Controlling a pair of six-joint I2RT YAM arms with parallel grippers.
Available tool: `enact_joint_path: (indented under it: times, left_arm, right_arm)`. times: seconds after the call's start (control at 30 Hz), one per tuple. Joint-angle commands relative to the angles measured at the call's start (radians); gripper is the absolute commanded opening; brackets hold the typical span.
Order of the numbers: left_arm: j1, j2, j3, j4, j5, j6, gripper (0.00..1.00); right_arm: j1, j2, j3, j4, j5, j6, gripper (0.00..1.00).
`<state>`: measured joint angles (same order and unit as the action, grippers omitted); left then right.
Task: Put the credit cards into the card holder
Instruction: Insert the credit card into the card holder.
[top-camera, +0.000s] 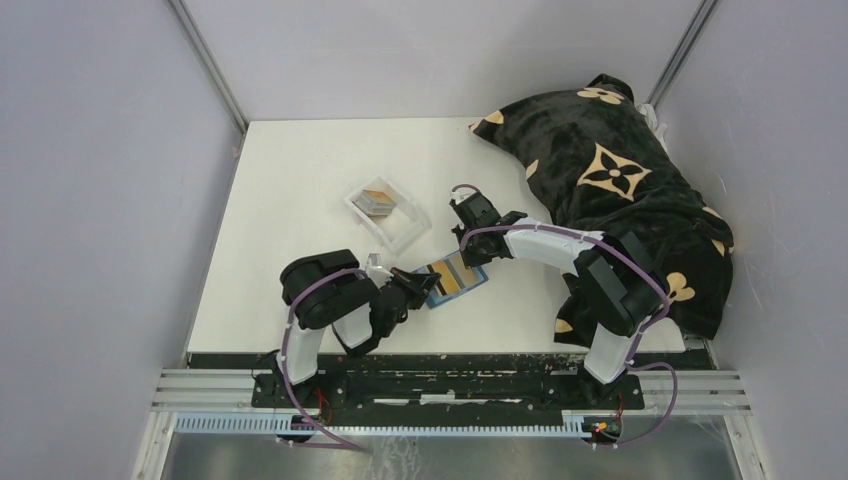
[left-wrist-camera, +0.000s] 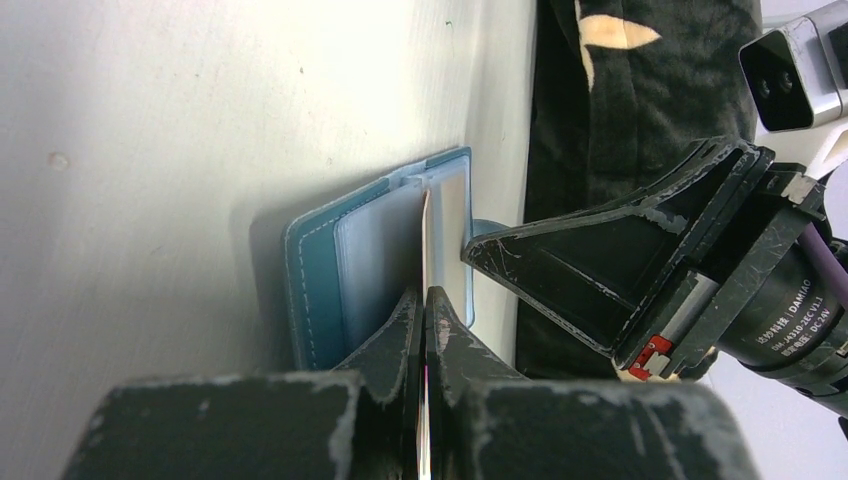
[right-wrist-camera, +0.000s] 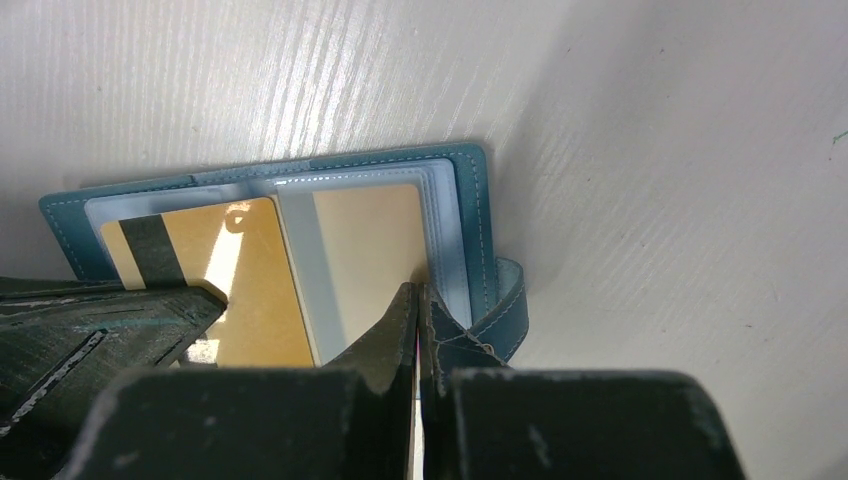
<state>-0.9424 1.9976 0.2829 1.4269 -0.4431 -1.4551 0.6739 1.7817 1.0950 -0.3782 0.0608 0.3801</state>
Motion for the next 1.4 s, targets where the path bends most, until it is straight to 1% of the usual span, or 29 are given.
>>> enact_joint_path:
  times: [0.0,0.63,1.1,1.37]
  left_arm:
    - [0.004,0.031,0.021,0.046,-0.016,-0.038,0.03]
    - [0.0,0.055,0.047,0.025,-0.014,-0.032,0.03]
    - [-0.018,0.026,0.101,-0.084,-0.007,0.031,0.03]
    - [-0.029,-0.012,0.147,-0.229,0.016,0.069,0.03]
  right_arm:
    - [-0.003,-0.012,-0.011,0.012,-0.004,0.0,0.01]
    - [-0.002,-0.013,-0.02,0.016,-0.01,0.004,0.01]
    - [-0.003,-0.013,-0.02,0.017,-0.017,0.007,0.01]
    - [-0.003,-0.012,-0.03,0.026,-0.028,0.01,0.01]
